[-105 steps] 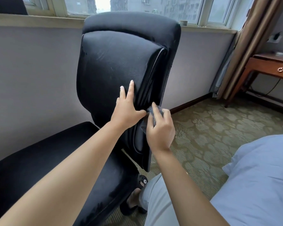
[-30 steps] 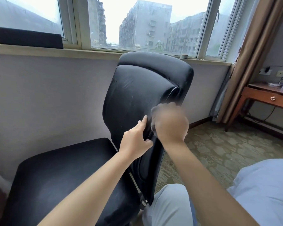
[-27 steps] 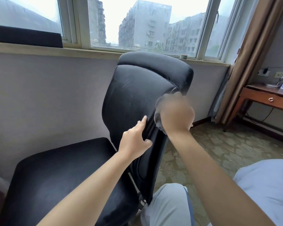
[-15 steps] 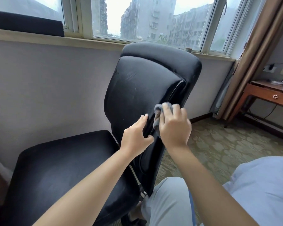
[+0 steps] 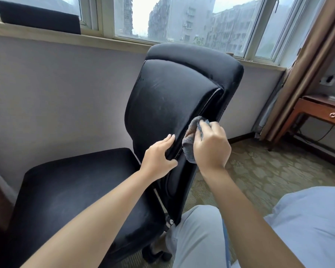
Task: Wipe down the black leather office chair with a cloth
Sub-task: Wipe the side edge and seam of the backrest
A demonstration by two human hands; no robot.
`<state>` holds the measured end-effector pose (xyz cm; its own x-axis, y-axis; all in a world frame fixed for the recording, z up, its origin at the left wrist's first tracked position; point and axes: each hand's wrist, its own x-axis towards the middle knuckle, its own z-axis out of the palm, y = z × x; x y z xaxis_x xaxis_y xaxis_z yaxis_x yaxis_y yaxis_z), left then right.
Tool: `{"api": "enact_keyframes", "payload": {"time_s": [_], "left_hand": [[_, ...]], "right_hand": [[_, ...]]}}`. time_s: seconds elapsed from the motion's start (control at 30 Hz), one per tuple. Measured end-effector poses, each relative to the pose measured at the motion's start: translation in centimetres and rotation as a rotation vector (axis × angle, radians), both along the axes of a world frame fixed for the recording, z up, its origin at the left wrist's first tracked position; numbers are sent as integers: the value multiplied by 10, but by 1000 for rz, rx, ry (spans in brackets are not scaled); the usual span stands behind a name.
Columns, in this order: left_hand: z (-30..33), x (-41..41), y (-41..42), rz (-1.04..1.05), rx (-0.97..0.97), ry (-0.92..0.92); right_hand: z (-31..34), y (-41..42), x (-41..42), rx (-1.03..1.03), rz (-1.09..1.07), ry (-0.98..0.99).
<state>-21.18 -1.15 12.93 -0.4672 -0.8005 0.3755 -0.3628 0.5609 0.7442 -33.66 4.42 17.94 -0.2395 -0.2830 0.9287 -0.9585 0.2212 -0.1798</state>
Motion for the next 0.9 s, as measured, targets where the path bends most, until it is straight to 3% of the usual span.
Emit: {"api": "enact_keyframes", "payload": {"time_s": [0.1, 0.3, 0.57, 0.77, 0.9], "left_hand": [[0, 0, -2, -14, -9, 1], [0, 2, -8, -50, -41, -40], [3, -2, -10, -44, -41, -67], [1, -5, -9, -13, -52, -72], [2, -5, -11, -15, -56, -82]], "right_hand": [[-20, 6, 1, 33, 13, 24], [-73, 21, -4, 283, 112, 410], [-98, 22, -6, 408, 171, 407], [-47, 13, -21, 107, 11, 287], [-36, 2, -26, 123, 2, 404]]}}
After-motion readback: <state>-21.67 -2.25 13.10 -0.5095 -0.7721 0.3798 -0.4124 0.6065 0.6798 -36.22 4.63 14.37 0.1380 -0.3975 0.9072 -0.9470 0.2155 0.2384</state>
